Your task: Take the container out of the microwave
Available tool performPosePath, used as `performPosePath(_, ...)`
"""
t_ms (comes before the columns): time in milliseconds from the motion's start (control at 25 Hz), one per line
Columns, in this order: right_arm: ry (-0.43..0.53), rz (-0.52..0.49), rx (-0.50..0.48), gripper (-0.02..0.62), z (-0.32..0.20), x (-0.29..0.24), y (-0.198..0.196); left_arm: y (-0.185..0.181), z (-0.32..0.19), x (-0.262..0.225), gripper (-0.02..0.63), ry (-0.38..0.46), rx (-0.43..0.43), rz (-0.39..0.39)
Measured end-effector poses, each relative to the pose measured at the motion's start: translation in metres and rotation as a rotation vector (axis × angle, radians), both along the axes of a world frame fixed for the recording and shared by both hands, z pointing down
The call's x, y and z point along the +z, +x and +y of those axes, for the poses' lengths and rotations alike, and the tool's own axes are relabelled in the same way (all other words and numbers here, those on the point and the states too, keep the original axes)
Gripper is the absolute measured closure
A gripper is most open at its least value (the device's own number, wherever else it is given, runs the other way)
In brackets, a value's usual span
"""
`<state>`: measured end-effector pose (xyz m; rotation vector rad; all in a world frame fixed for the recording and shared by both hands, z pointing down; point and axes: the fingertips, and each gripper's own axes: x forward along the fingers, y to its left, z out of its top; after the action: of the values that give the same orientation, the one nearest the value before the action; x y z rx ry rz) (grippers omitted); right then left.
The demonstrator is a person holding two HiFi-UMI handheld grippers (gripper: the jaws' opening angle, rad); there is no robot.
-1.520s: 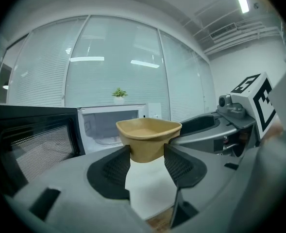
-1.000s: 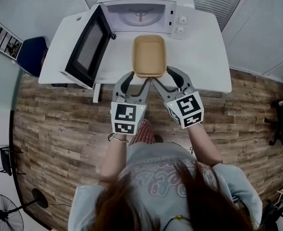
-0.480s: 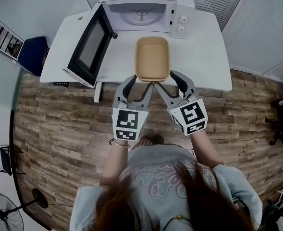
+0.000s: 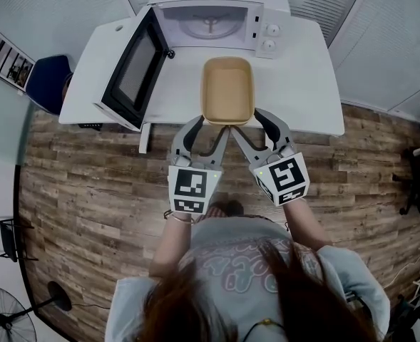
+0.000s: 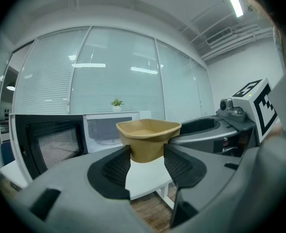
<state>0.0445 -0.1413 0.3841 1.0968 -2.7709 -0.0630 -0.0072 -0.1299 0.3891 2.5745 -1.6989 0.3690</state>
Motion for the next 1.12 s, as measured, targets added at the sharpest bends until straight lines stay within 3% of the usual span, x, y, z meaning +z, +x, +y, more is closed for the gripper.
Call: performPosePath(1120,0.019,-0.015,-0.028,0.370,0.0023,-0.0050,0.0034,0.0041,0.0034,-0.0051,0.394,0.007,-0.033,-0.013)
